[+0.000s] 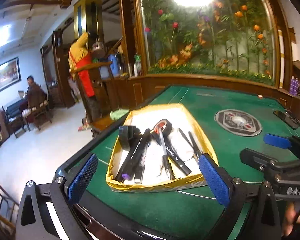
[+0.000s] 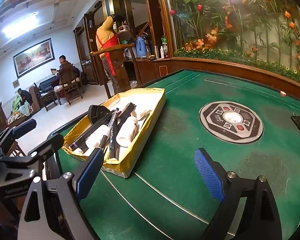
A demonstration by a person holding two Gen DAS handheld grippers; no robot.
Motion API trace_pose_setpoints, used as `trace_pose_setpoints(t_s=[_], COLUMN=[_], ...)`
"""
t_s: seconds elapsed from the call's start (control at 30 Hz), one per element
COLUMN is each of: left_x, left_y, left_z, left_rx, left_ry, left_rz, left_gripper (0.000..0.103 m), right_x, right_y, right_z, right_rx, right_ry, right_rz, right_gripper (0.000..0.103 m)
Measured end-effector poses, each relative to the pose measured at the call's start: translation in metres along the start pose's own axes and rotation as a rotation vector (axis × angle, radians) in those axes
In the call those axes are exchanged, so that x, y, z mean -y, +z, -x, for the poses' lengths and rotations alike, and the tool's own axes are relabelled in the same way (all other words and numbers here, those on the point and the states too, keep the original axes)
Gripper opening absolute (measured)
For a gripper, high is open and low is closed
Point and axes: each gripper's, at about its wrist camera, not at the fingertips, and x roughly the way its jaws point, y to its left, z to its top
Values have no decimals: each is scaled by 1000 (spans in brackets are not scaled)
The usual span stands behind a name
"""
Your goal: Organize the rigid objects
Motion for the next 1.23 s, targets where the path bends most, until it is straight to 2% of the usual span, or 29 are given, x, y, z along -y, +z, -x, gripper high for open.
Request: trace_pose_setpoints(t_s=[0.13, 0.2, 0.23, 0.37, 0.53, 1.03, 1.1, 1.17, 1.23], left_x=[-4, -8, -9, -13, -13, -19, -20, -22, -24], left_y=[1, -1, -1, -2, -1, -1, -2, -3, -3], left_z=[-7, -14, -16, -21, -18, -10, -11, -11, -11], left_rx=[11, -13, -19, -62, -34, -51, -60, -48, -47], left_ry=[62, 122, 128, 63, 103, 71, 93, 149, 161], left_rz=[1, 11, 7, 28, 5, 20, 25, 22, 22], left_gripper=[102, 102, 102, 102, 102, 102, 102, 102, 102], right_x=[3, 3, 3, 2, 3, 3, 4, 4, 4], right_y=[-2, -3, -4, -4, -3, -5, -5, -5, -5], right_z=[-3, -4, -3, -1, -2, -3, -4, -4, -4], right_rx=[-29, -36, -35, -28, -38, -32, -31, -30, -29], right_ry=[1, 12, 11, 10, 24, 21, 20, 21, 19], right_rz=[-16, -25, -27, -24, -35, -37, -38, -38, -38], right_gripper=[92, 92, 92, 92, 92, 92, 92, 92, 92])
